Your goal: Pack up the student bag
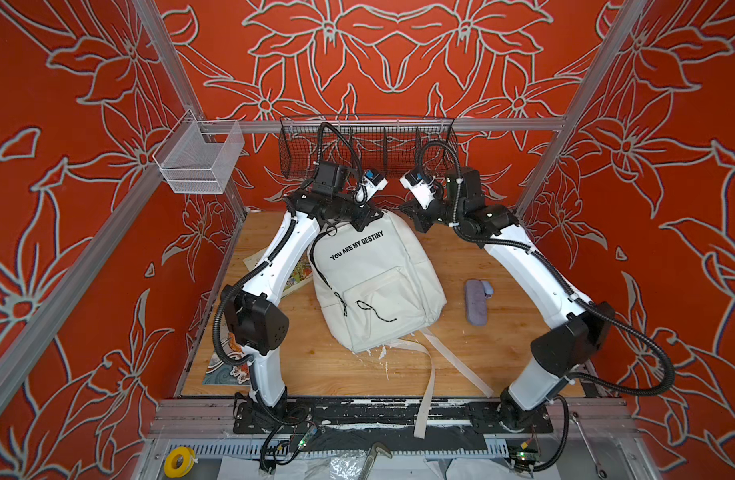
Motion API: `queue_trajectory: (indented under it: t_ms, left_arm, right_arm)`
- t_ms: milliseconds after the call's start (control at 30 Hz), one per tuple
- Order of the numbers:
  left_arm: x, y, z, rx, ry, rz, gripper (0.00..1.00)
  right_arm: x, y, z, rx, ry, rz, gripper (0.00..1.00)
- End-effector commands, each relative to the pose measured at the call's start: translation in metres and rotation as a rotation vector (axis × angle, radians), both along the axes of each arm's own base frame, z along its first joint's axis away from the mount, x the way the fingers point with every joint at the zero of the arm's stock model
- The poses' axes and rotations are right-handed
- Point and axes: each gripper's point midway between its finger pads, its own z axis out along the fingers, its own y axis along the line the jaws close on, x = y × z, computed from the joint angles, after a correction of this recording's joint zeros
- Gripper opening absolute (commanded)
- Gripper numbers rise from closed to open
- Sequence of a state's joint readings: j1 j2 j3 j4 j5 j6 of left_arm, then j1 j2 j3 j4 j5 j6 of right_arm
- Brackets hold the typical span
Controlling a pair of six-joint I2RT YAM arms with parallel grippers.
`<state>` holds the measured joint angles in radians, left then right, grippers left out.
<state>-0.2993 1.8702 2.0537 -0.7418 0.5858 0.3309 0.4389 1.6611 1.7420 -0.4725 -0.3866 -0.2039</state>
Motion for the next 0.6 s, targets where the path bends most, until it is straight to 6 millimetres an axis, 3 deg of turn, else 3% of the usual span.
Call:
queue_trajectory:
  t_ms: [0, 333, 467, 567]
  left_arm:
    - [0.003, 0.02, 0.061, -0.196, -0.047, 0.103, 0.0]
    - [0.012, 0.031, 0.081, -0.334, 0.012, 0.208, 0.0]
    - [0.005, 0.03, 0.077, -0.3, -0.004, 0.182, 0.0]
    - [-0.01, 0.022, 0.061, -0.208, -0.023, 0.122, 0.0]
  right_arm:
    - [0.002, -0.013, -0.018, 0.133, 0.1, -0.172, 0.0]
    - [0.003, -0.033, -0.065, 0.184, 0.172, -0.334, 0.0]
    - [0.008, -0.044, -0.049, 0.187, 0.111, -0.353, 0.0]
    - [0.012, -0.051, -0.033, 0.169, 0.084, -0.343, 0.0]
